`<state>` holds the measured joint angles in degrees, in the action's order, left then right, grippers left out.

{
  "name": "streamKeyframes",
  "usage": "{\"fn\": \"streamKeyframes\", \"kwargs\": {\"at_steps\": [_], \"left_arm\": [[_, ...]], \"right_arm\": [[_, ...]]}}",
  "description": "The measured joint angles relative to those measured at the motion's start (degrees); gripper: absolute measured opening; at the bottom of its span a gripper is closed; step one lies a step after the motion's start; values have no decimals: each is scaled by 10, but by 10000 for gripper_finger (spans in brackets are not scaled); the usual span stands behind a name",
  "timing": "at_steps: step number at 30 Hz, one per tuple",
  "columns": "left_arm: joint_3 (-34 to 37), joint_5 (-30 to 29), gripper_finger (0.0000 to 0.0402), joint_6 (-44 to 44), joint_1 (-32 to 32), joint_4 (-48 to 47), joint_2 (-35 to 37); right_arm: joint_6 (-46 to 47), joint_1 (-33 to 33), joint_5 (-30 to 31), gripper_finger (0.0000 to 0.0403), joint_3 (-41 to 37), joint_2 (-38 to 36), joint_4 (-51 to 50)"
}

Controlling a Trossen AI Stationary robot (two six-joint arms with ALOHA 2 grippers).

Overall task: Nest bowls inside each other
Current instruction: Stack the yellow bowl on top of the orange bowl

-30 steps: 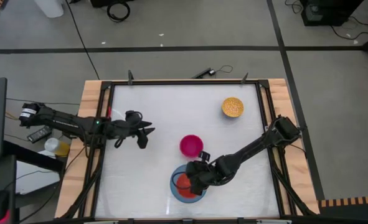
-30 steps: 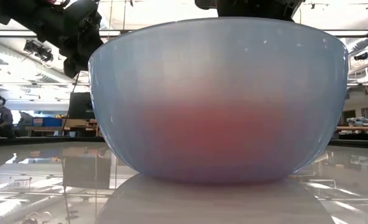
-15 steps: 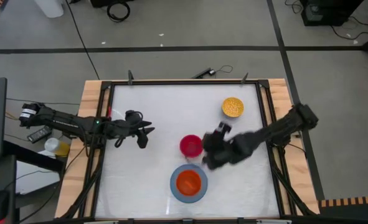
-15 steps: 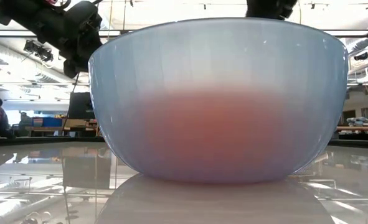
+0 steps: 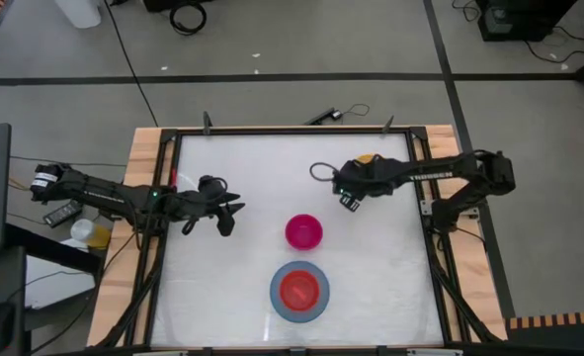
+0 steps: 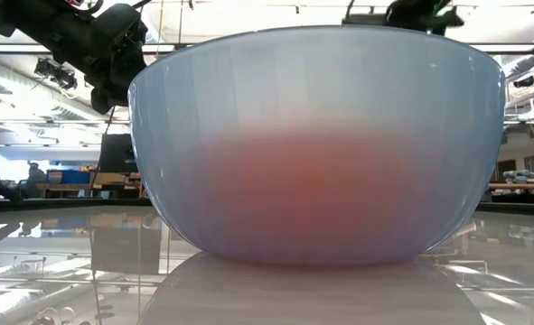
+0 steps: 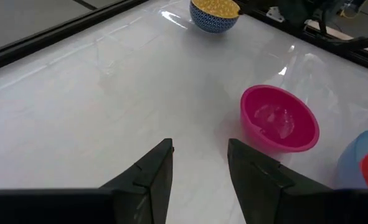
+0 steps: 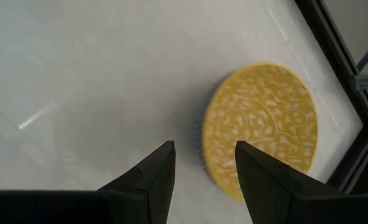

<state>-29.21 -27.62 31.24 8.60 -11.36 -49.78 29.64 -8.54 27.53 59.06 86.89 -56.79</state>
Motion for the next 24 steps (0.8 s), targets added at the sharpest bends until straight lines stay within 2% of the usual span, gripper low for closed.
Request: {"fn": "streamKeyframes", "kwargs": {"at_steps": [7, 14, 18, 24], "left_arm": [[0, 0, 156, 0, 0, -2, 0], [0, 0, 156, 3, 0, -10, 0], [0, 0, 156, 5, 0, -11, 0], [0, 0, 156, 5, 0, -11, 0]], "right_arm": [[-74, -54, -66, 174, -28, 1, 70], [-91, -95, -76, 166, -56, 1, 86], [-102, -113, -101, 126, -80, 1, 116], [-104, -124, -125, 25, -111, 1, 166]]}}
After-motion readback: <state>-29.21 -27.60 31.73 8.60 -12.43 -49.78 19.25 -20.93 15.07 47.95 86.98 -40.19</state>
